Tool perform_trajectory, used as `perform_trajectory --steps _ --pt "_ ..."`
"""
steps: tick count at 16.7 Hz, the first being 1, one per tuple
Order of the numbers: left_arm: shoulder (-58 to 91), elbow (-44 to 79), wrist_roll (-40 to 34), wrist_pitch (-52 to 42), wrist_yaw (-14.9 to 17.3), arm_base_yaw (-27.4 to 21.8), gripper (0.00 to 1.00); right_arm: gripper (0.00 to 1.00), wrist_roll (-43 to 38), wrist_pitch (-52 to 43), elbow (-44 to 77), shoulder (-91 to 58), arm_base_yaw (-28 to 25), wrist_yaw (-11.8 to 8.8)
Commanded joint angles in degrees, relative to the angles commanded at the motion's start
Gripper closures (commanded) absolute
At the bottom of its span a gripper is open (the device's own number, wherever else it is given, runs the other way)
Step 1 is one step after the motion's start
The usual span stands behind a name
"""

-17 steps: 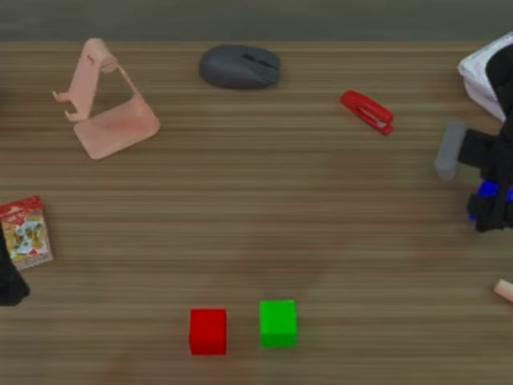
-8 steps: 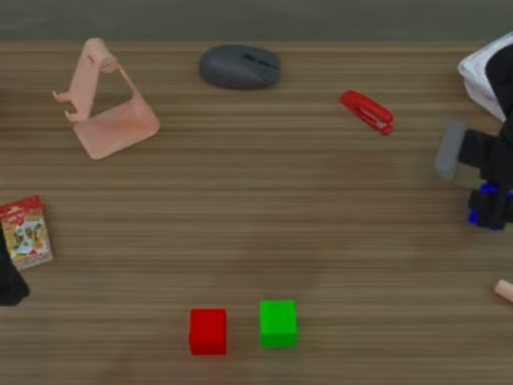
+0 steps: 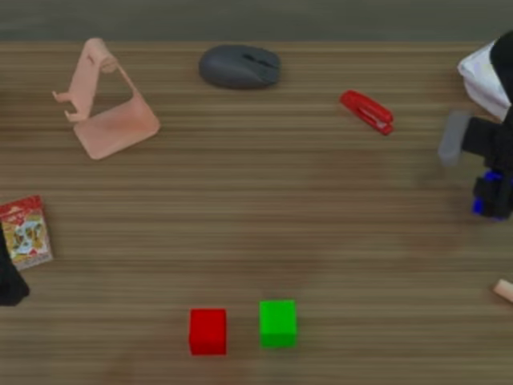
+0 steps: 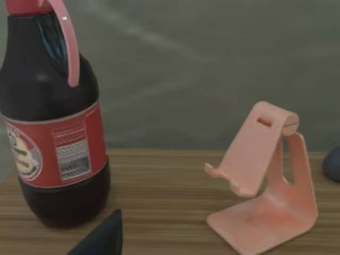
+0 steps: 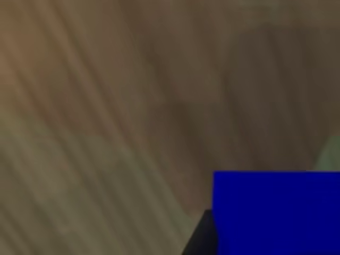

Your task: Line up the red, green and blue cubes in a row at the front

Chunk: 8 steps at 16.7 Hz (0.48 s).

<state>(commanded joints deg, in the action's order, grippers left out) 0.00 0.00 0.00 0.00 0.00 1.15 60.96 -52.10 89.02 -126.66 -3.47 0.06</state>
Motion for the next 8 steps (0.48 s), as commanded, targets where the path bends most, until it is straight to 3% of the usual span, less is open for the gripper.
perform_trajectory --steps 4,8 --pt "0.0 0.0 0.0 0.0 0.0 0.0 0.0 1.0 0.08 -8.07 4.17 3.3 -0.33 -0.01" --pt "0.0 0.0 0.0 0.0 0.0 0.0 0.0 1.0 0.03 -9.12 4.86 4.07 -0.39 -0.01"
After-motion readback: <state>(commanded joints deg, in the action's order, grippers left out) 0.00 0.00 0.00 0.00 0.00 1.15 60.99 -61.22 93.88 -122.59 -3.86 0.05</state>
